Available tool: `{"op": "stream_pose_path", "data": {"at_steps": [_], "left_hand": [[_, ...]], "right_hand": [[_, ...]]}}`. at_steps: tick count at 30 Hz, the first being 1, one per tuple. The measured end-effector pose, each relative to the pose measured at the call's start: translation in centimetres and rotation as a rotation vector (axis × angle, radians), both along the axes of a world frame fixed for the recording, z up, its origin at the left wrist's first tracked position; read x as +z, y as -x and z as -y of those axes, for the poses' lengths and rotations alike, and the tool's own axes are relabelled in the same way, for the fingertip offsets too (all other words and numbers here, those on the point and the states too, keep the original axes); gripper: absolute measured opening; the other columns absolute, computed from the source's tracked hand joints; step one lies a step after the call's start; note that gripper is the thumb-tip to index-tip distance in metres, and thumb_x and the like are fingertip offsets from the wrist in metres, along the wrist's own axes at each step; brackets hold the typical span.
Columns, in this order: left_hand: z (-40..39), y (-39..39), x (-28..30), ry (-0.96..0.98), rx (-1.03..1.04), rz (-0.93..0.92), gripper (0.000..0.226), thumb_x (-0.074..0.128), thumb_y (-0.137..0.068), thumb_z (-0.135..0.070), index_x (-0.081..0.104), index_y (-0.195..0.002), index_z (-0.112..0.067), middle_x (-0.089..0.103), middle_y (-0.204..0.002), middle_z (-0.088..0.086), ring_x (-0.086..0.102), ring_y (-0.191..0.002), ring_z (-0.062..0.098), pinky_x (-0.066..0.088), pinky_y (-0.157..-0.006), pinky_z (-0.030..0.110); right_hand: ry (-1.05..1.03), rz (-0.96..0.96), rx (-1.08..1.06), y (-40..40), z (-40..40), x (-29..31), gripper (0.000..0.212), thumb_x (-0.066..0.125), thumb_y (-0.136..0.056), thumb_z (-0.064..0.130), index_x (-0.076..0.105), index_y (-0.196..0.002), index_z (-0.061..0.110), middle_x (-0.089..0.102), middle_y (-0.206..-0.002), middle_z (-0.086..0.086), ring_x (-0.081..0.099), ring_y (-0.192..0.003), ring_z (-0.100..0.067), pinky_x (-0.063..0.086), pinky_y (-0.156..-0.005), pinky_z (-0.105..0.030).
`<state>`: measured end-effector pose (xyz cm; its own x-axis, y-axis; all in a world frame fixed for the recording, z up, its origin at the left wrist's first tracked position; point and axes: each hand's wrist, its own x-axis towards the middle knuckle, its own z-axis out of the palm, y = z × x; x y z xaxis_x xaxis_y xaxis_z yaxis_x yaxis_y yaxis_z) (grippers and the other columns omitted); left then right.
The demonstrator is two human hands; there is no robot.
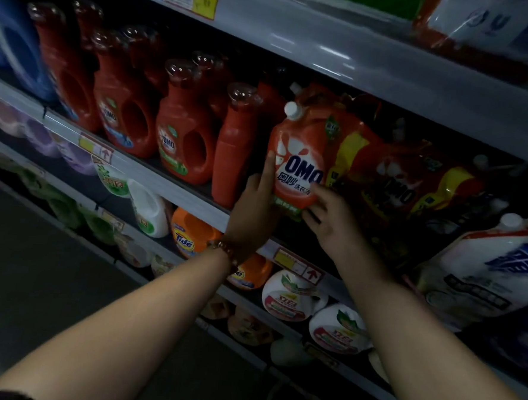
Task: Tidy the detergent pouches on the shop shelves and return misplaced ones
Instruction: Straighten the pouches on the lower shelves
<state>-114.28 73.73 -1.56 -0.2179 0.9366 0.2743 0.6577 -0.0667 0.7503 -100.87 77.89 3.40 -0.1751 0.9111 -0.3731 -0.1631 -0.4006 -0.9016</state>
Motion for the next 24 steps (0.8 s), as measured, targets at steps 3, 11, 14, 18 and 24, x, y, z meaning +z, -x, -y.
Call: {"op": "stream_pose_path", "data": {"at_steps": [3,11,14,18,24], "left_hand": [[-0.5,1.3,-1.0,0.033,0.02,-0.048,0.101,0.063,-0.091,-0.013,-0.01,-0.157,-0.035,0.039,-0.144,0.016,0.056,-0.115,0.035,0.053,-0.082,0.041],[0.1,0.2,-2.3,0.083,0.095,-0.141,0.103,0.067,-0.086,-0.017,-0.006,-0.159,-0.02,0.03,-0.153,0.017,0.045,-0.13,0.038,0.053,-0.089,0.049],[0.5,-0.2,-2.4,0.092,0.106,-0.163,0.096,0.065,-0.089,-0.021,-0.001,-0.159,-0.014,0.024,-0.158,0.018,0.037,-0.138,0.038,0.048,-0.101,0.05],[1.1,-0.1,-2.0,0.091,0.106,-0.245,0.089,0.062,-0.092,-0.028,0.006,-0.159,-0.01,0.02,-0.161,0.02,0.029,-0.144,0.037,0.038,-0.11,0.047],[2.8,-0.1,-0.9,0.08,0.014,-0.387,0.08,0.056,-0.096,-0.036,0.011,-0.159,-0.016,0.013,-0.164,0.019,0.015,-0.15,0.04,0.024,-0.119,0.053]], "right_hand": [[0.126,-0.066,0.013,1.7,-0.7,-1.0,0.034,0.059,-0.094,0.024,0.059,-0.126,0.011,0.066,-0.117,-0.006,0.057,-0.115,-0.022,0.044,-0.095,-0.034],[0.021,0.002,0.008,3.1,-1.1,-3.3,0.049,0.06,-0.092,0.012,0.047,-0.14,0.016,0.06,-0.13,-0.008,0.057,-0.118,-0.021,0.047,-0.084,-0.025],[0.005,0.006,0.027,2.9,-1.3,-3.6,0.05,0.061,-0.091,0.012,0.047,-0.139,0.018,0.06,-0.132,-0.007,0.055,-0.122,-0.021,0.046,-0.095,-0.028],[-0.031,0.074,0.055,2.9,-1.0,-3.4,0.052,0.064,-0.089,0.015,0.048,-0.138,0.021,0.059,-0.133,-0.005,0.054,-0.123,-0.021,0.046,-0.093,-0.029],[-0.434,0.63,0.298,0.9,2.6,-1.7,0.073,0.063,-0.091,0.021,0.025,-0.153,0.028,0.041,-0.142,0.008,0.041,-0.127,-0.011,0.039,-0.086,-0.017]]}}
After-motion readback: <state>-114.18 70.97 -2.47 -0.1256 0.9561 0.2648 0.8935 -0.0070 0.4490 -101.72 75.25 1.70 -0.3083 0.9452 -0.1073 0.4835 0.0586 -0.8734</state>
